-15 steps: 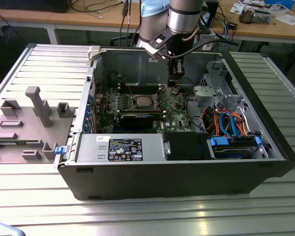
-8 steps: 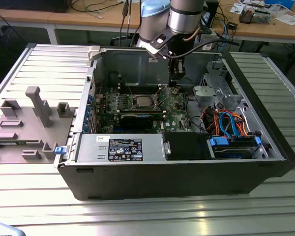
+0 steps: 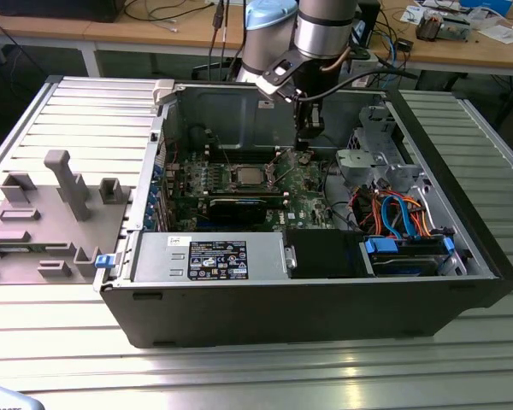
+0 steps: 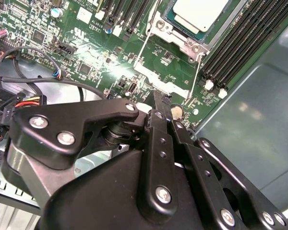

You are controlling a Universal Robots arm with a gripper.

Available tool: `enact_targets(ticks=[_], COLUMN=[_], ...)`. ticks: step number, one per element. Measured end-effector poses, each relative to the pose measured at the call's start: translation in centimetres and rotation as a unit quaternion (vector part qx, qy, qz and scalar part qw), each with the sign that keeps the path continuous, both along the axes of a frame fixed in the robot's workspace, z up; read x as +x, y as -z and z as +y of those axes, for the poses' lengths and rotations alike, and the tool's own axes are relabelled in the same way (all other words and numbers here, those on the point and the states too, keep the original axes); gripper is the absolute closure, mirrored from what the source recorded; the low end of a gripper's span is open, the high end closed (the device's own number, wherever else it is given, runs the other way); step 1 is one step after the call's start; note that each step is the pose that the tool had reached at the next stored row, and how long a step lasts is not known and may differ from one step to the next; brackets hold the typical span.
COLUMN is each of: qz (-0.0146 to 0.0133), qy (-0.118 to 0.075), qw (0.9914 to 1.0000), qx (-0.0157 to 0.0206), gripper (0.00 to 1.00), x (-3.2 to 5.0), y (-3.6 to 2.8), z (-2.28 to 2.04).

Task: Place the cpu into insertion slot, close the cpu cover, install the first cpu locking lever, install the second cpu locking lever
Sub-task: 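Close the cpu cover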

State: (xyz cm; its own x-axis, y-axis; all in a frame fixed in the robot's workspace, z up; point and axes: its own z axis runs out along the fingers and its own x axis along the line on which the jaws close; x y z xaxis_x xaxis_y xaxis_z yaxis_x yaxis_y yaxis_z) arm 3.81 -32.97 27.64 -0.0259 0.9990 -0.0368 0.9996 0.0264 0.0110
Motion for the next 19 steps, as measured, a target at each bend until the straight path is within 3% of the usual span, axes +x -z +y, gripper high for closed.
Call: enact_targets(ticks=[10, 14, 19], qz=[0.0000, 0.0001, 0.0003], qy=[0.000, 0.000, -0.002], qw=[1.00000, 1.00000, 1.00000], qx=[-0.0001, 0.0000, 0.0000], gripper=[0.89, 0.89, 0.89], x=[0.40, 0.43, 0.46], y=[0.24, 0.64, 1.72], z=[0.00, 0.00, 0.00])
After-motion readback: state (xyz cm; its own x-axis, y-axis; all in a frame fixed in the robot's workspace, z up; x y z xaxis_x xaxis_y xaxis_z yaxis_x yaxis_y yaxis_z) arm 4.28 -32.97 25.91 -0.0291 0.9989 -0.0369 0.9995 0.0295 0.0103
